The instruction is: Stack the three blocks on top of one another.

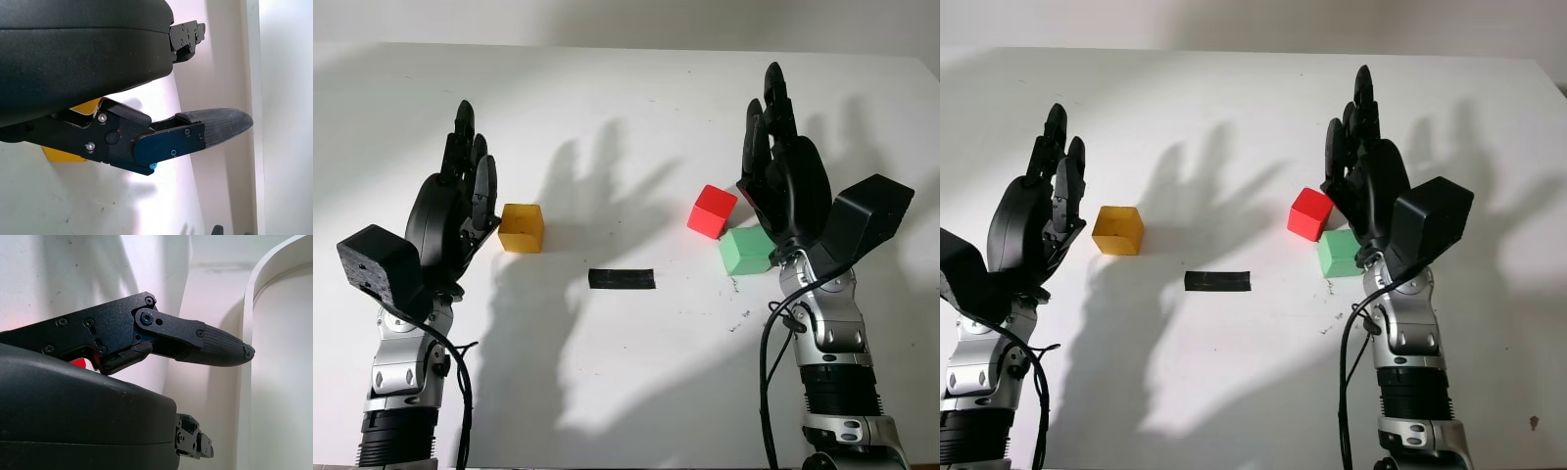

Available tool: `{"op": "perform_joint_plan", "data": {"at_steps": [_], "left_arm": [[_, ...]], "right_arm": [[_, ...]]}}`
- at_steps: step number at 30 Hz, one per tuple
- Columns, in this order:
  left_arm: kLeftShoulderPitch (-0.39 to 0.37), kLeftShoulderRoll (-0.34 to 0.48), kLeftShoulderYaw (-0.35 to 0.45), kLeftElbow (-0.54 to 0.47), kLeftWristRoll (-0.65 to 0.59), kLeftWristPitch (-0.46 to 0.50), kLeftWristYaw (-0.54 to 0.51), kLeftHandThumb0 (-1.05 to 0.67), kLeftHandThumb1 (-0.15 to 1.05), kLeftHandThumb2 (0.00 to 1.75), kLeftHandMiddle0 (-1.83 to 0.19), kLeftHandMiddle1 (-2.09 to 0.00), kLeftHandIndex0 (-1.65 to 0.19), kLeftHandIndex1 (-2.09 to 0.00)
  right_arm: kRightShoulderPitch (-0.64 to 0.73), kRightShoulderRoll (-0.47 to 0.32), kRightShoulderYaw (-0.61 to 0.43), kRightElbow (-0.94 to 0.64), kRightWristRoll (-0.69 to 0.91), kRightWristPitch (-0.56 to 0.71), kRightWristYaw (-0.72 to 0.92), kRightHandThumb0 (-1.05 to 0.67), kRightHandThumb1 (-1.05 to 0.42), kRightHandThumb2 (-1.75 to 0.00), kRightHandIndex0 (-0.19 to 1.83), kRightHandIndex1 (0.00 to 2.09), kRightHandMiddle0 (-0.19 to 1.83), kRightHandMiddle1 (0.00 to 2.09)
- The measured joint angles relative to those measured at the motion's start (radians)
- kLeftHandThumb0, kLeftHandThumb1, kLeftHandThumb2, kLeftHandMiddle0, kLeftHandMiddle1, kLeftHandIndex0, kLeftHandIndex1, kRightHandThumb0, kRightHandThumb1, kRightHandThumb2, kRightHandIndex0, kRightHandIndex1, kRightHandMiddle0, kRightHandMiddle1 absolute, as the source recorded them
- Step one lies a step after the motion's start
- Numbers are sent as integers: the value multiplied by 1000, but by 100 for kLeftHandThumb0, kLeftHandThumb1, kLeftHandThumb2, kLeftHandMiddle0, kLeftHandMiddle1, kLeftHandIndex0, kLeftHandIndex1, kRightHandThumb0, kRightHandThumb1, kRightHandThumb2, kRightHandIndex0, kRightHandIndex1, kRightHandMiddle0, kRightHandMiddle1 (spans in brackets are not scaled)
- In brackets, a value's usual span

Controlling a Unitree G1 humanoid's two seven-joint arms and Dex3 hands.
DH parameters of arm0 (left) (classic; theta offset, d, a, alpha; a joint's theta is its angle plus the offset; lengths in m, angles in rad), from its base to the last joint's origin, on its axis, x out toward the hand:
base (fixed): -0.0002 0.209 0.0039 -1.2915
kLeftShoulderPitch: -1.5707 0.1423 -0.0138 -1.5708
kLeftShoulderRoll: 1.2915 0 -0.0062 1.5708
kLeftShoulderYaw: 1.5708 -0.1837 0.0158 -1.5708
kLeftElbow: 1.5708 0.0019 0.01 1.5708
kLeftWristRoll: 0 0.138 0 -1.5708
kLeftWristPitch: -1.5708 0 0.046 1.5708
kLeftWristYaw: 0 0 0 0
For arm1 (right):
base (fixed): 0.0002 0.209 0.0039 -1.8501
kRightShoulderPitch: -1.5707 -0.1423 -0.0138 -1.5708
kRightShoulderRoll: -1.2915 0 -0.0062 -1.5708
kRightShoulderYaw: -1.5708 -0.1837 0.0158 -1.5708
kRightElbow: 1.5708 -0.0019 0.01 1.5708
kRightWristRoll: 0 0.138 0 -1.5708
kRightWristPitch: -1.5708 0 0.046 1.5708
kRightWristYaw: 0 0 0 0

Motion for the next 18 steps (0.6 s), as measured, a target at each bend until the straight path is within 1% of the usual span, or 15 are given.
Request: {"op": "perform_joint_plan", "data": {"at_steps": [7, 10, 12, 13, 14, 16, 18], "left_arm": [[0, -1, -4, 0, 3, 0, 4, -80, 105, 63, 19, 0, 19, 0], [0, -2, -10, 1, 6, 0, 4, -80, 105, 63, 19, 0, 19, 0], [0, -3, -11, 2, 10, 0, 6, -80, 105, 64, 19, 0, 19, 0], [0, -4, -11, 3, 10, 0, 6, -80, 105, 64, 19, 0, 19, 0], [0, -4, -11, 4, 10, 0, 6, -80, 105, 64, 19, 0, 19, 0], [0, -4, -11, 5, 11, -1, 6, -79, 105, 64, 19, 0, 19, 0], [0, -4, -10, 6, 13, -2, 6, -80, 105, 64, 19, 0, 19, 0]], "right_arm": [[-13, -11, 2, 0, -22, 8, 2, -75, -105, -67, -19, 0, -19, 0], [-20, -45, 14, -6, -79, 33, -1, -73, -105, -52, -16, 2, -13, 4], [-26, -79, 27, -21, -141, 62, -15, -73, -105, -39, -11, 5, -5, 8], [-31, -94, 28, -28, -158, 73, -16, -71, -105, -31, -12, 4, -3, 8], [-36, -109, 27, -44, -164, 95, -13, -69, -104, -18, -13, 4, 0, 10], [-49, -177, 60, -103, -279, 159, -2, -73, -102, -10, -8, 7, 8, 14], [-60, -270, 101, -170, -412, 191, 19, -70, -96, -5, -5, 8, 15, 15]]}}
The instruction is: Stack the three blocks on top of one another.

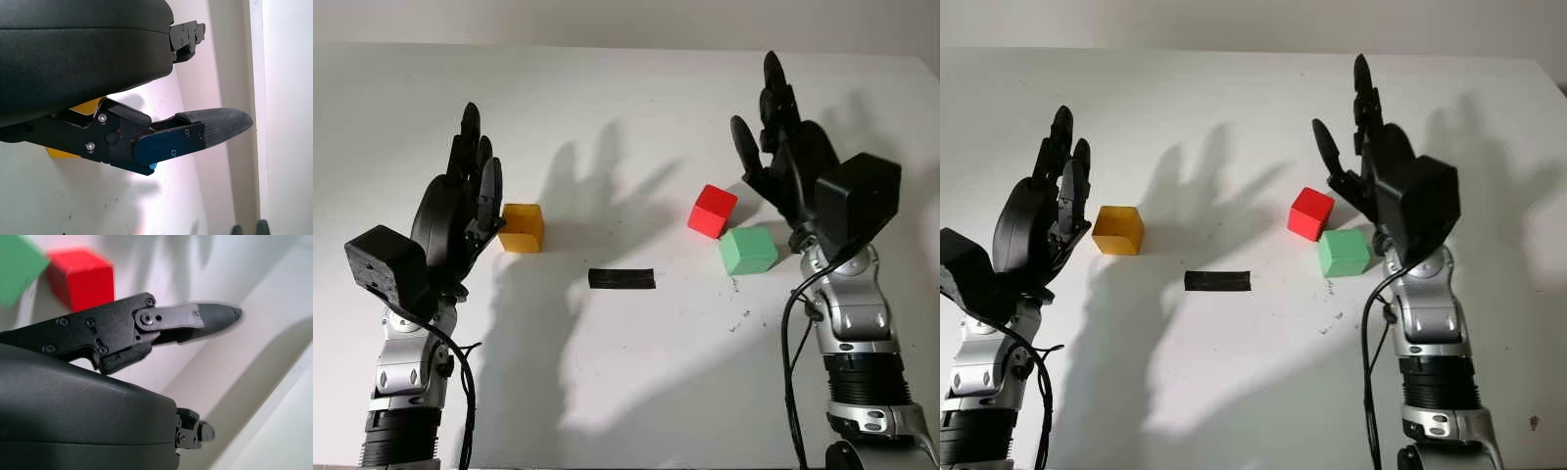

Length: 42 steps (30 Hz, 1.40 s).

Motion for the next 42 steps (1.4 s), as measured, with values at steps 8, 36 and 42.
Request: {"op": "perform_joint_plan", "data": {"at_steps": [8, 36, 42], "left_arm": [[-1, -2, 0, 17, -2, -7, 0, -79, 105, 63, 19, 0, 19, 0], [-3, -24, -5, 32, 0, -7, 13, -77, 105, 62, 19, 0, 19, 0], [-3, -24, -4, 32, 5, -5, 16, -78, 105, 61, 19, 0, 19, 0]], "right_arm": [[-13, -202, 163, -148, -413, 58, 159, -74, -85, -4, 10, 11, 35, 12], [-130, -287, 292, -66, -685, -72, 402, -74, -96, -6, 7, 5, 39, 5], [-116, -276, 298, -50, -708, -76, 373, -75, -100, -6, 8, 5, 34, 4]]}}
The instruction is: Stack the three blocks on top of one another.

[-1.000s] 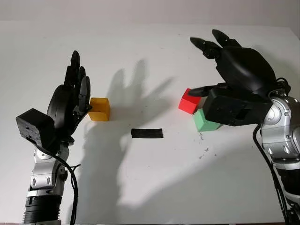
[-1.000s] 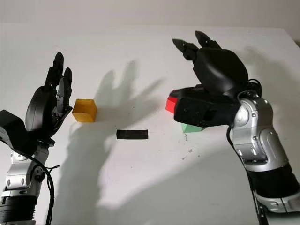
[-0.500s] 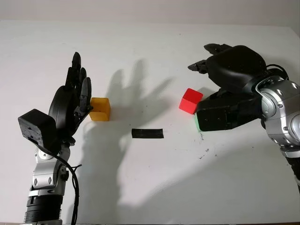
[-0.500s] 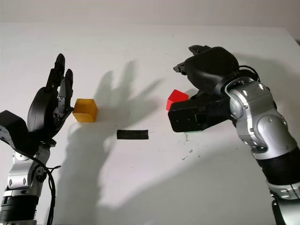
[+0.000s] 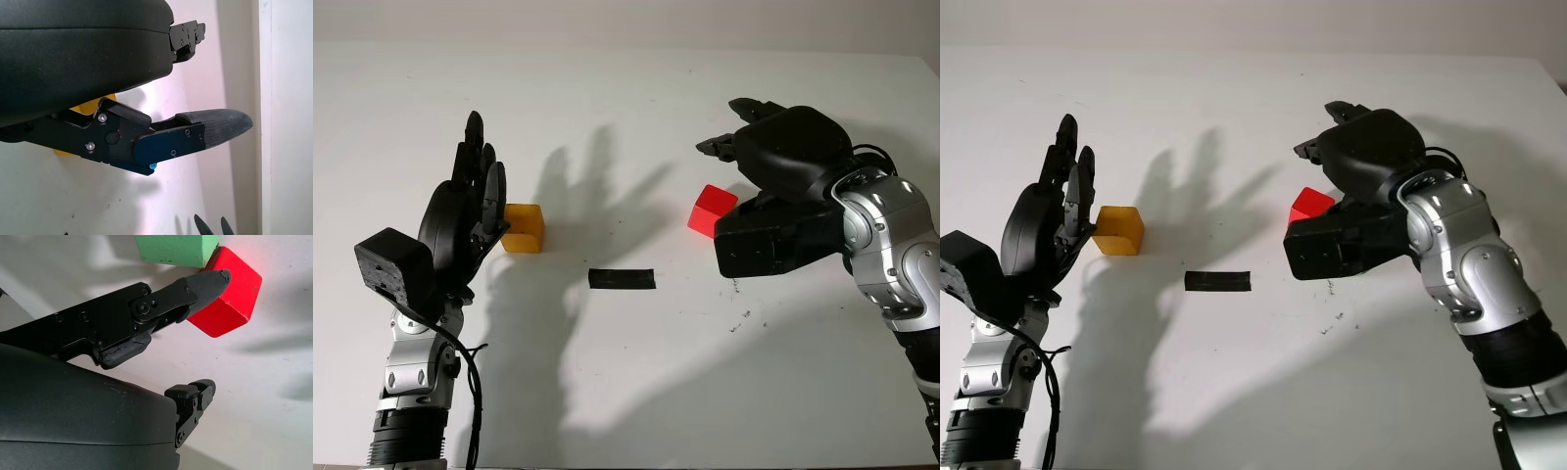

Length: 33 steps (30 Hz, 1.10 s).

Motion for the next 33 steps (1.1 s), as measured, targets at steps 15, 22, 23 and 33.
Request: {"op": "perform_joint_plan", "data": {"at_steps": [15, 22, 23, 33], "left_arm": [[1, 0, 1, -15, 0, 4, 1, -74, 105, 62, 19, -1, 19, 0], [3, 0, 1, -19, 0, 6, 1, -75, 105, 61, 19, 0, 19, 0], [3, 0, 1, -19, 1, 5, 1, -75, 105, 61, 19, 0, 19, 0], [5, 1, 1, -19, 1, 5, -3, -75, 105, 60, 19, 0, 19, 0]], "right_arm": [[20, 63, 36, 28, -53, 26, -5, -74, -100, -6, 7, 5, 43, 9], [26, 70, 45, 67, -64, 26, -32, -73, -101, -6, 5, 4, 47, 13], [26, 70, 49, 72, -73, 26, -35, -74, -101, -6, 5, 5, 44, 12], [25, 65, 91, 95, -176, 17, -32, -73, -104, -6, 10, 7, 42, 11]]}}
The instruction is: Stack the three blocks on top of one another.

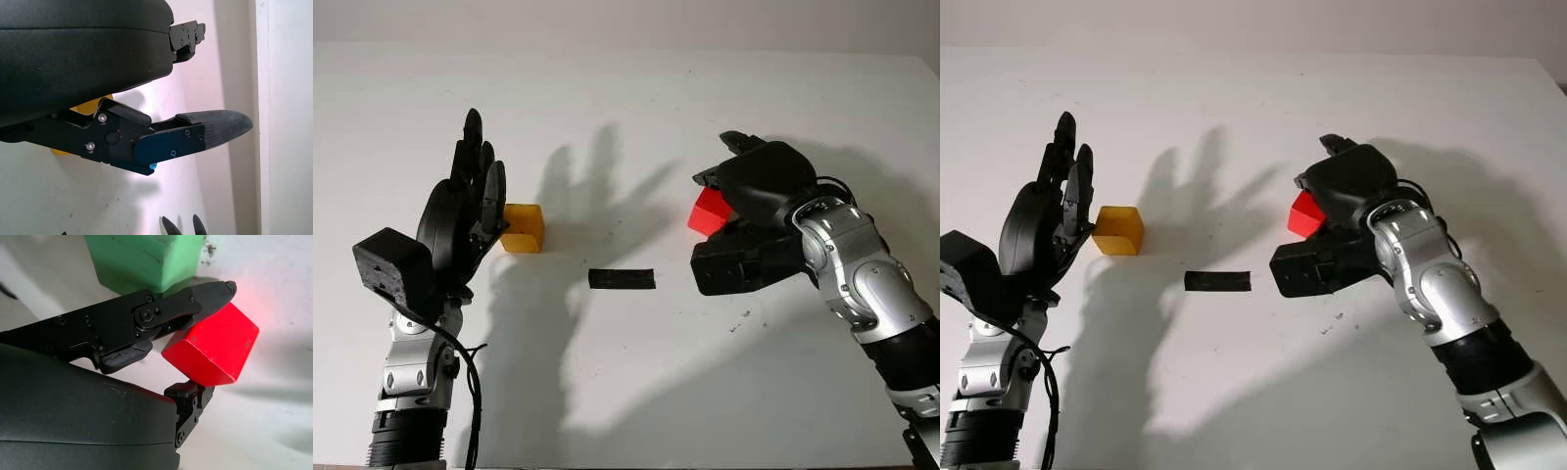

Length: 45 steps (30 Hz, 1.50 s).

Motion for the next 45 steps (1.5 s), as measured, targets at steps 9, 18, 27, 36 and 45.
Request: {"op": "perform_joint_plan", "data": {"at_steps": [9, 18, 27, 36, 45], "left_arm": [[2, 0, 0, 0, -1, -1, -6, -75, 105, 60, 19, 0, 19, 0], [5, 2, 3, -3, -4, -1, -15, -75, 105, 59, 19, 0, 19, 0], [7, 2, 3, -8, -3, -1, -13, -74, 105, 59, 19, 0, 19, 0], [8, 1, 2, -8, 1, -1, -2, -74, 105, 60, 19, 0, 19, 0], [9, 1, 2, -11, 0, -1, -2, -74, 105, 60, 19, 0, 19, 0]], "right_arm": [[0, 0, 5, 0, -51, 0, -14, -65, -105, -9, 28, 8, 48, 41], [0, 1, 7, 0, -103, 3, -32, -62, -105, -10, 33, 7, 24, 96], [12, 25, -48, 34, 49, -52, -273, -38, -103, -6, 61, 12, 29, 152], [13, 24, -55, 96, 118, -122, -367, -39, -98, -5, 63, 8, 29, 154], [-49, 23, -90, 149, 317, -227, -302, -40, -93, -5, 58, 5, 51, 123]]}}
